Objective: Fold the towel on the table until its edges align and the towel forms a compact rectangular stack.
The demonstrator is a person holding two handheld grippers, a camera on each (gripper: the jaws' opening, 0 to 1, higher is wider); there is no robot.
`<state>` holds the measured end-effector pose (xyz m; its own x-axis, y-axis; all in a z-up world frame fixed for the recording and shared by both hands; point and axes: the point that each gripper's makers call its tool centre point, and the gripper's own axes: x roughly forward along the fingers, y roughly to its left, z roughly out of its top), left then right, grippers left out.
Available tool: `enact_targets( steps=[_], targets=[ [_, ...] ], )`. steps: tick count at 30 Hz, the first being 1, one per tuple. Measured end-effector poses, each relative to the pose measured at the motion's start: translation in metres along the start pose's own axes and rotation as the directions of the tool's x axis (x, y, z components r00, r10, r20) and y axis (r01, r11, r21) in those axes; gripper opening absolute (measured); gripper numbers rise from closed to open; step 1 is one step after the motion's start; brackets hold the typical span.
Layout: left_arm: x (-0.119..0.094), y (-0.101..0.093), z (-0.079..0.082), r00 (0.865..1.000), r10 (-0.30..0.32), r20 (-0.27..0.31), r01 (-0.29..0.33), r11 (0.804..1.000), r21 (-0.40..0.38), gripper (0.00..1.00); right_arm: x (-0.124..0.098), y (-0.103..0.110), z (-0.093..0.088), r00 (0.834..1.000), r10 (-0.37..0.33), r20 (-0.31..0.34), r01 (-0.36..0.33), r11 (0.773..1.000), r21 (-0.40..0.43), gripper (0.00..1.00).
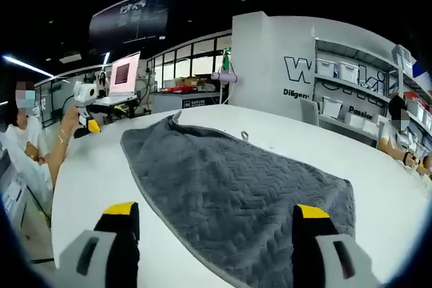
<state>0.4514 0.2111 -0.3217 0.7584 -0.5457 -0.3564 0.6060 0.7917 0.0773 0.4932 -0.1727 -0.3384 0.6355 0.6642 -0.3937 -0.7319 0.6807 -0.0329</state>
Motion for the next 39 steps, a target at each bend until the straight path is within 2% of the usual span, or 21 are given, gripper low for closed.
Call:
enact_targets(
  steps=[7,12,14,18,20,25,31,35,39],
  targets=[
    [-0.002,0.007,0.023,1.0,0.026,-0.006,-0.026,1.0,0.002,0.99,-0.003,-0.004,0.003,0.999,0.015,0.029,-0.016,0.999,0.033,0.97],
    [0.007,0.013,0.037,1.0,0.016,-0.026,-0.016,1.0,0.003,0.98,-0.002,-0.006,0.003,0.999,0.028,0.039,-0.03,0.998,0.056,0.96],
    [0.013,0.018,0.044,1.0,0.012,-0.026,-0.012,1.0,0.002,0.97,-0.002,-0.007,0.004,0.998,0.033,0.044,-0.035,0.997,0.064,0.95],
    [0.032,0.018,0.051,0.999,-0.037,-0.038,0.038,0.998,0.041,0.97,-0.002,-0.004,0.006,0.997,0.045,0.057,-0.049,0.996,0.069,0.95],
    [0.043,0.017,0.055,0.997,-0.066,-0.033,0.068,0.997,0.045,0.96,-0.002,-0.002,0.006,0.997,0.051,0.06,-0.055,0.996,0.069,0.94],
    [0.064,0.023,0.063,0.995,-0.088,-0.042,0.091,0.992,0.092,0.9,-0.001,0.005,0.008,0.995,0.074,0.072,-0.079,0.994,0.071,0.93],
    [0.096,0.033,0.066,0.994,-0.105,-0.04,0.109,0.989,0.099,0.85,0.001,0.009,0.007,0.994,0.092,0.066,-0.096,0.993,0.063,0.93],
    [0.125,0.035,0.054,0.989,-0.129,-0.078,0.136,0.987,0.09,0.79,0.001,0.015,0.009,0.992,0.102,0.07,-0.106,0.993,0.05,0.93],
    [0.145,0.04,0.045,0.984,-0.135,-0.113,0.146,0.984,0.104,0.65,0.0,0.017,0.01,0.991,0.108,0.077,-0.111,0.993,0.046,0.92]
  ],
)
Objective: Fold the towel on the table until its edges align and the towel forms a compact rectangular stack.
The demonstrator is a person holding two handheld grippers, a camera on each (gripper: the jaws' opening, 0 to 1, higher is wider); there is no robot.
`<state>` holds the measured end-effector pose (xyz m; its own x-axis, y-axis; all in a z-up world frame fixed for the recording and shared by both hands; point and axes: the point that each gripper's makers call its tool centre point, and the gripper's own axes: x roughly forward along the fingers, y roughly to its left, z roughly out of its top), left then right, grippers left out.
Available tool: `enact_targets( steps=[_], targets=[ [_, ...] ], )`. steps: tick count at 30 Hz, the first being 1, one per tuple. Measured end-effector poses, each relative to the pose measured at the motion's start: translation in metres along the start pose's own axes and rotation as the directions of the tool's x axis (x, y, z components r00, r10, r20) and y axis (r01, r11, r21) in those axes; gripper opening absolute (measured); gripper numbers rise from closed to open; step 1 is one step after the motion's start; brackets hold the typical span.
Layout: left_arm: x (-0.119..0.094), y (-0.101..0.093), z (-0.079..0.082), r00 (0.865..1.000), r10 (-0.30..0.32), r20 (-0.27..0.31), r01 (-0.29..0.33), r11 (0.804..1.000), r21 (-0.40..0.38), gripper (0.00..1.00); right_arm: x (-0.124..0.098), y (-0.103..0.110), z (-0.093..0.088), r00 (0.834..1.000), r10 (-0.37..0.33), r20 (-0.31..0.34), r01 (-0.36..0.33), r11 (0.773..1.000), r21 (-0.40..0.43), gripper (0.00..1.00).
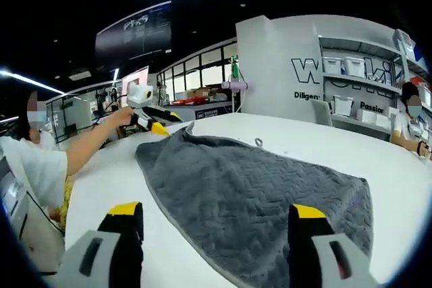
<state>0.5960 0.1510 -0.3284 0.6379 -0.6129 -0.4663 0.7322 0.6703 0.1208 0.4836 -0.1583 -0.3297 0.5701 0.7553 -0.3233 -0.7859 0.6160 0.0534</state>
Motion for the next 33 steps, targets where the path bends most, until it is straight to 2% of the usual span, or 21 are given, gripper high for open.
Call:
enact_targets(
  steps=[3,7,10,13,15,16,19,21,24,26,29,31,33],
  targets=[
    [0.015,0.011,-0.003,1.0,0.014,-0.022,-0.013,0.999,0.036,0.61,-0.001,0.001,0.002,1.0,0.001,0.011,-0.001,1.0,-0.001,0.92],
    [0.028,0.024,-0.017,0.994,0.038,-0.106,-0.032,0.998,0.062,0.53,-0.001,0.004,0.001,1.0,0.004,0.014,-0.004,1.0,-0.001,0.92],
    [0.035,0.031,-0.02,0.992,0.054,-0.112,-0.049,0.997,0.053,0.54,-0.002,0.007,0.003,1.0,0.011,0.019,-0.01,1.0,-0.011,0.91],
    [0.041,0.034,-0.024,0.993,0.056,-0.105,-0.053,0.998,0.031,0.45,-0.001,0.008,0.004,1.0,0.018,0.021,-0.018,1.0,-0.017,0.9],
    [0.044,0.041,-0.029,0.988,0.086,-0.129,-0.081,0.996,0.043,0.4,0.0,0.008,0.004,1.0,0.022,0.017,-0.022,1.0,-0.019,0.9],
    [0.046,0.047,-0.034,0.982,0.111,-0.15,-0.104,0.993,0.056,0.4,0.0,0.008,0.004,1.0,0.023,0.015,-0.023,1.0,-0.021,0.9],
    [0.049,0.053,-0.041,0.974,0.136,-0.18,-0.124,0.989,0.076,0.37,0.0,0.009,0.003,1.0,0.025,0.012,-0.025,0.999,-0.027,0.9],
    [0.05,0.055,-0.042,0.973,0.141,-0.181,-0.128,0.988,0.081,0.31,0.0,0.01,0.004,0.999,0.029,0.014,-0.028,0.999,-0.028,0.89],
    [0.051,0.06,-0.038,0.977,0.153,-0.148,-0.145,0.988,0.06,0.21,-0.001,0.009,0.005,0.999,0.027,0.019,-0.027,0.999,-0.035,0.89],
    [0.052,0.065,-0.041,0.972,0.171,-0.162,-0.162,0.985,0.063,0.2,-0.002,0.008,0.006,0.999,0.027,0.023,-0.026,0.999,-0.034,0.89],
    [0.053,0.068,-0.047,0.965,0.188,-0.184,-0.177,0.981,0.078,0.14,-0.003,0.006,0.007,0.999,0.021,0.027,-0.02,0.999,-0.033,0.89],
    [0.052,0.069,-0.047,0.962,0.202,-0.184,-0.187,0.978,0.093,0.07,-0.003,0.004,0.008,0.999,0.02,0.028,-0.019,0.999,-0.033,0.88],
    [0.052,0.071,-0.045,0.96,0.218,-0.175,-0.204,0.974,0.098,0.04,-0.003,0.005,0.008,0.999,0.02,0.03,-0.019,0.999,-0.034,0.88]
  ],
)
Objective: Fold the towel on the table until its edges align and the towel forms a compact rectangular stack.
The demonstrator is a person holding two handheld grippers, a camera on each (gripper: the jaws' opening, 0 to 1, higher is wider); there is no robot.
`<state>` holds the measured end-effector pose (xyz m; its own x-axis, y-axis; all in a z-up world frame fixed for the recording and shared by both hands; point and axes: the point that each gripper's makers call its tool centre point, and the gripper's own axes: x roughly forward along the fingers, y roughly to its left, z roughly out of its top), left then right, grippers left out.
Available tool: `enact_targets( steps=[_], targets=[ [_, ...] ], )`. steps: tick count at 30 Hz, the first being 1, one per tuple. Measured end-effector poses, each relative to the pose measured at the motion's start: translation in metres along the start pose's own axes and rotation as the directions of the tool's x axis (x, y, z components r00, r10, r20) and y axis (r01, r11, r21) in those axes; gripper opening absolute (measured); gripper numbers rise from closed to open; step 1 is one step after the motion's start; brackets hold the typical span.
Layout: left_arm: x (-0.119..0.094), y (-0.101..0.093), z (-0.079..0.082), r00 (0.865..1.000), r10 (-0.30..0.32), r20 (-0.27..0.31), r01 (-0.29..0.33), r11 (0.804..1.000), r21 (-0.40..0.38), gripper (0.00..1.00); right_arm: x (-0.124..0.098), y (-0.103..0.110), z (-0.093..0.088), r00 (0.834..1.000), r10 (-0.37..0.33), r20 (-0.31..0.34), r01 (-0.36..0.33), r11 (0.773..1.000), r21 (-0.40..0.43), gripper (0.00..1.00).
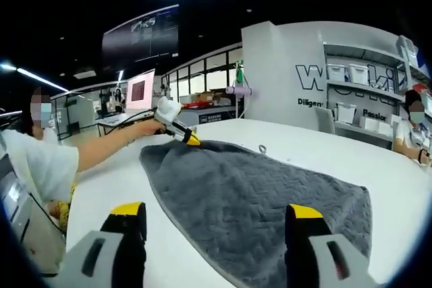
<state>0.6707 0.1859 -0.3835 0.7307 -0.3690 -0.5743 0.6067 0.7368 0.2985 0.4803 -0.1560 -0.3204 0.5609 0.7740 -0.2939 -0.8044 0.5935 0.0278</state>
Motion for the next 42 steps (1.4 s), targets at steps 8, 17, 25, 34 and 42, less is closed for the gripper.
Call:
enact_targets(
  steps=[8,17,25,34,42],
  targets=[
    [0.0,0.014,0.015,0.998,0.062,0.026,-0.063,0.998,0.027,0.04,0.001,0.001,-0.001,1.0,0.002,-0.005,-0.002,1.0,-0.006,0.88],
    [0.009,0.061,0.043,0.991,0.132,0.026,-0.132,0.991,-0.025,0.04,0.004,0.002,-0.004,1.0,0.003,-0.024,-0.003,1.0,-0.013,0.88],
    [0.039,0.082,0.028,0.981,0.184,-0.067,-0.182,0.983,0.029,0.04,0.006,0.004,-0.006,0.999,-0.002,-0.037,0.001,1.0,-0.026,0.87],
    [0.06,0.077,0.006,0.971,0.218,-0.1,-0.22,0.975,-0.01,0.16,0.007,0.006,-0.006,0.999,0.0,-0.043,-0.002,0.999,-0.035,0.87],
    [0.045,0.078,0.006,0.963,0.261,-0.06,-0.265,0.961,-0.077,0.29,0.008,0.008,-0.007,0.999,0.005,-0.045,-0.006,0.999,-0.035,0.87]
  ],
)
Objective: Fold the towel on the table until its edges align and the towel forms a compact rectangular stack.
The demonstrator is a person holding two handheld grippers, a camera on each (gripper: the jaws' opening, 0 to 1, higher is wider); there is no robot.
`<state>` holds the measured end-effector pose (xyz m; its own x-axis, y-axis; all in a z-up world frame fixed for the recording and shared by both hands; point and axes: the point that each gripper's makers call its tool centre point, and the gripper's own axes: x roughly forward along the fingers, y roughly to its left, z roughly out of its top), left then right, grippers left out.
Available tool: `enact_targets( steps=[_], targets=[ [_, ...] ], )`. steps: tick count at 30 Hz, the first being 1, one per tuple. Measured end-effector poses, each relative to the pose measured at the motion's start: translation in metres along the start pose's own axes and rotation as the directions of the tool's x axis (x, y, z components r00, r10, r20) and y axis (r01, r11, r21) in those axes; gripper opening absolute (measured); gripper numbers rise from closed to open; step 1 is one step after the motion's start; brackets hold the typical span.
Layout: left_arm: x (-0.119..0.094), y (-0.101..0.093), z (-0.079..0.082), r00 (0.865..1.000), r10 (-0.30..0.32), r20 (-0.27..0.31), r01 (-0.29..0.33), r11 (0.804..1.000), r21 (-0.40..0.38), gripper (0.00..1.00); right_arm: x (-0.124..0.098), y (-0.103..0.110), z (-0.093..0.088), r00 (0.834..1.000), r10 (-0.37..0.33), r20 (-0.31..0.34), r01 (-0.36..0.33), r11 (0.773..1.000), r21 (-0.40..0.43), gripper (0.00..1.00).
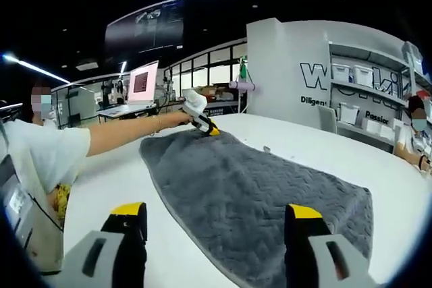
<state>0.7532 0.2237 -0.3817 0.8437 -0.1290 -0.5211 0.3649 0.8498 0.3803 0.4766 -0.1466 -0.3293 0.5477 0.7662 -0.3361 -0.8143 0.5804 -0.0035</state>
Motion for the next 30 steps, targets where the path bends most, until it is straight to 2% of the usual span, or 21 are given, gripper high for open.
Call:
enact_targets(
  steps=[3,5,9,11,13,14,16,18,20,23,25,30],
  targets=[
    [-0.005,0.005,0.006,0.999,0.022,0.039,-0.021,0.999,-0.027,0.4,0.001,0.001,0.0,1.0,0.004,-0.003,-0.004,1.0,-0.004,0.87],
    [-0.014,0.005,0.011,0.997,0.014,0.074,-0.01,0.998,-0.063,0.46,0.001,0.003,-0.001,1.0,0.009,-0.004,-0.009,1.0,-0.005,0.87],
    [-0.019,0.022,0.022,0.994,0.02,0.107,-0.011,0.996,-0.084,0.62,0.001,0.002,-0.002,1.0,0.009,-0.007,-0.009,1.0,-0.002,0.87],
    [-0.029,0.019,0.02,0.993,0.016,0.115,-0.007,0.996,-0.084,0.65,0.001,0.002,-0.003,1.0,0.009,-0.007,-0.009,1.0,0.001,0.87],
    [-0.033,0.022,0.027,0.992,-0.005,0.128,0.015,0.997,-0.082,0.68,0.001,0.002,-0.002,1.0,0.011,-0.005,-0.011,1.0,0.002,0.87],
    [-0.049,0.013,0.024,0.99,-0.008,0.143,0.022,0.996,-0.091,0.71,0.001,0.002,-0.002,1.0,0.012,-0.003,-0.012,1.0,0.002,0.87],
    [-0.066,0.008,0.026,0.984,-0.016,0.176,0.037,0.993,-0.114,0.77,0.001,0.003,-0.002,1.0,0.016,-0.002,-0.016,1.0,0.001,0.87],
    [-0.085,0.003,0.026,0.978,-0.045,0.203,0.078,0.984,-0.16,0.8,0.002,0.004,-0.003,1.0,0.018,-0.007,-0.018,1.0,0.003,0.87],
    [-0.098,0.016,0.031,0.969,-0.054,0.239,0.103,0.975,-0.199,0.81,0.003,0.004,-0.005,1.0,0.019,-0.015,-0.019,1.0,0.001,0.88],
    [-0.129,-0.001,0.027,0.96,-0.074,0.271,0.14,0.962,-0.234,0.86,0.004,0.006,-0.003,1.0,0.026,-0.013,-0.026,1.0,-0.005,0.88],
    [-0.147,-0.003,0.022,0.957,-0.096,0.274,0.165,0.956,-0.243,0.89,0.004,0.006,-0.003,0.999,0.029,-0.012,-0.029,1.0,-0.005,0.88],
    [-0.189,-0.036,0.002,0.957,-0.162,0.242,0.214,0.955,-0.204,0.96,0.004,0.004,-0.005,1.0,0.023,-0.021,-0.023,1.0,-0.006,0.88]
  ],
)
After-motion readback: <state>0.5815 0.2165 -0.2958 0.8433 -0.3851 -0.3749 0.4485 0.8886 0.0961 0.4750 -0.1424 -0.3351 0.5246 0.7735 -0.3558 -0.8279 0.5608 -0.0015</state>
